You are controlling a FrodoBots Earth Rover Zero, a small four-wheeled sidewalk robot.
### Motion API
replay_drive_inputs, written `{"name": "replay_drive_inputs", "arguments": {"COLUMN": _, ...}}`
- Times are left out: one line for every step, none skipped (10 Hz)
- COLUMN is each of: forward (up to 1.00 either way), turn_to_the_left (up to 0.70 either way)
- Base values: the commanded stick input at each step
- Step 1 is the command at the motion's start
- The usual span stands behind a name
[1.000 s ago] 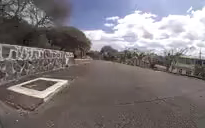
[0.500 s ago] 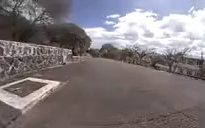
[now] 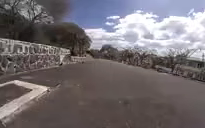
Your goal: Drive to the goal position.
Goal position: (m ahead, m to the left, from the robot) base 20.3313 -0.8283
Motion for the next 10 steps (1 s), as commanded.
{"name": "replay_drive_inputs", "arguments": {"forward": 0.85, "turn_to_the_left": 0.03}}
{"name": "replay_drive_inputs", "arguments": {"forward": 0.85, "turn_to_the_left": 0.03}}
{"name": "replay_drive_inputs", "arguments": {"forward": 0.85, "turn_to_the_left": 0.03}}
{"name": "replay_drive_inputs", "arguments": {"forward": 0.85, "turn_to_the_left": 0.03}}
{"name": "replay_drive_inputs", "arguments": {"forward": 0.85, "turn_to_the_left": 0.04}}
{"name": "replay_drive_inputs", "arguments": {"forward": 0.85, "turn_to_the_left": 0.04}}
{"name": "replay_drive_inputs", "arguments": {"forward": 0.85, "turn_to_the_left": 0.04}}
{"name": "replay_drive_inputs", "arguments": {"forward": 0.85, "turn_to_the_left": 0.04}}
{"name": "replay_drive_inputs", "arguments": {"forward": 0.85, "turn_to_the_left": 0.04}}
{"name": "replay_drive_inputs", "arguments": {"forward": 0.85, "turn_to_the_left": 0.03}}
